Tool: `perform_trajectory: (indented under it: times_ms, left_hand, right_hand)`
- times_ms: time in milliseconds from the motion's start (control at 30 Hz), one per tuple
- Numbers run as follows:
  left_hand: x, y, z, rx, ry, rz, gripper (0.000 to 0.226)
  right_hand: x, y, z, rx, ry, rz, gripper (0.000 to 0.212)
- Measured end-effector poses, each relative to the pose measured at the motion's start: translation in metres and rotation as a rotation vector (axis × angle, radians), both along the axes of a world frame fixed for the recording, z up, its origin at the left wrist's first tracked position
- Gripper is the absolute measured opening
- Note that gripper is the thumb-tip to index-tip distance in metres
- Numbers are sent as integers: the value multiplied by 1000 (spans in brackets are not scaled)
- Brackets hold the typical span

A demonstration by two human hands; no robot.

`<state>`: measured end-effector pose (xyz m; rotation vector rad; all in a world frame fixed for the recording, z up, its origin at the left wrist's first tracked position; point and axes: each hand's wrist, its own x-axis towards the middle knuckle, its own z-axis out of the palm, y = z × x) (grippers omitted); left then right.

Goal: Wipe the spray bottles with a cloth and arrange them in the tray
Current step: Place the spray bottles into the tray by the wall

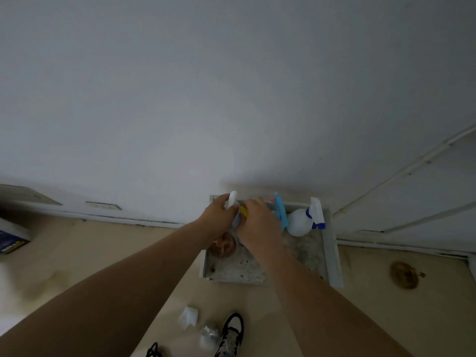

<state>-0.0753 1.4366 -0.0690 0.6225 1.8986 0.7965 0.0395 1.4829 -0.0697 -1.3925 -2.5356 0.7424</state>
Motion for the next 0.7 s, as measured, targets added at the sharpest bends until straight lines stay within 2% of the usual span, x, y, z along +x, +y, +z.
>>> perform_trajectory:
  times_ms: [133,233,400,433,567,700]
  left_hand:
    - [4,3,5,-100,85,-93,55]
    - [3,-1,7,-48,97,-126,47]
    - [-5,-28,19,-25,111,-36,40]
    - [-7,-37,21,-29,131,-39,40]
    - [-19,-84,26,-54,203,-99,66]
    - [-40,-152,23,-47,191,-131,60]
  right_hand:
    - [-7,9,0,-6,-39,-30,21]
    - [-4,13,3,9,-70,-51,23]
    - [6,11,17,112,-147,-59,25]
    - [5,7,23,138,-140,-62,26]
    - [-18,-26,53,184,-16,5,27]
    - [-55,-88,64,202,20,51,23]
